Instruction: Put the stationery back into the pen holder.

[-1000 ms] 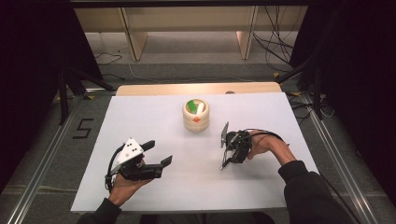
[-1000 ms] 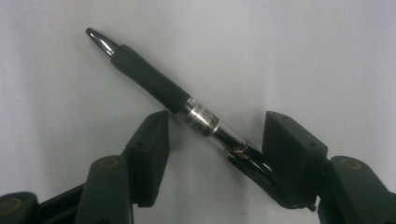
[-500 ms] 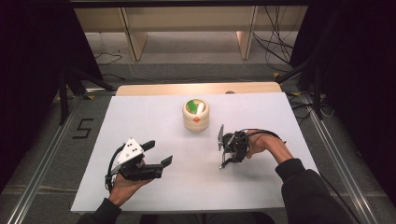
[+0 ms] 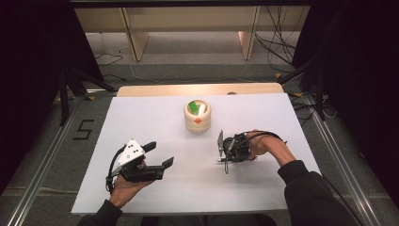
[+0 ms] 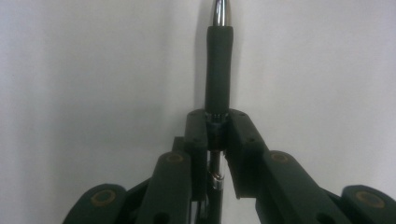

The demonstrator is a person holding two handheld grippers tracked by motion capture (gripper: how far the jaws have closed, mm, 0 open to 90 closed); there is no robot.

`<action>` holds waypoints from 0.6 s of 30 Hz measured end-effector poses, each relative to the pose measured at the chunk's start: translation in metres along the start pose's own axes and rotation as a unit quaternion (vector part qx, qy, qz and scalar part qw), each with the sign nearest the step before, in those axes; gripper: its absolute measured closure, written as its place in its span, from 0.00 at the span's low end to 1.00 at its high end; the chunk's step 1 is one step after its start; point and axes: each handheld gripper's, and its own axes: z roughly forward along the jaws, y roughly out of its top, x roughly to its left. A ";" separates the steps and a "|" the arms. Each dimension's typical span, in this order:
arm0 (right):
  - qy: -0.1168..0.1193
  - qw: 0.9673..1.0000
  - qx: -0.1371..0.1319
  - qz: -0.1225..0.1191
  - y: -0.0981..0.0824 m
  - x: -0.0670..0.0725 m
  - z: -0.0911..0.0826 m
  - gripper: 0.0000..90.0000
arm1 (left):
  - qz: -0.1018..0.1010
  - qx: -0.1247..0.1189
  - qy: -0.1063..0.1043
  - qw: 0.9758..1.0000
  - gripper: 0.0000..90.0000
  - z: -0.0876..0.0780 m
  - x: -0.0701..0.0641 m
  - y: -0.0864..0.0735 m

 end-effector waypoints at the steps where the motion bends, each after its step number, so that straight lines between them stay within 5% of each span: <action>1: -0.002 1.000 -0.003 -0.001 0.000 0.000 -0.001 0.88 | 0.000 0.000 0.000 1.000 0.18 0.000 0.000 0.000; 5: -0.016 1.000 0.002 -0.004 0.001 0.002 -0.006 0.89 | 0.000 -0.001 0.001 1.000 0.18 0.000 0.000 0.000; 18: -0.065 0.996 -0.060 0.024 0.000 0.000 -0.024 0.88 | -0.001 -0.004 0.004 1.000 0.18 -0.001 0.000 0.000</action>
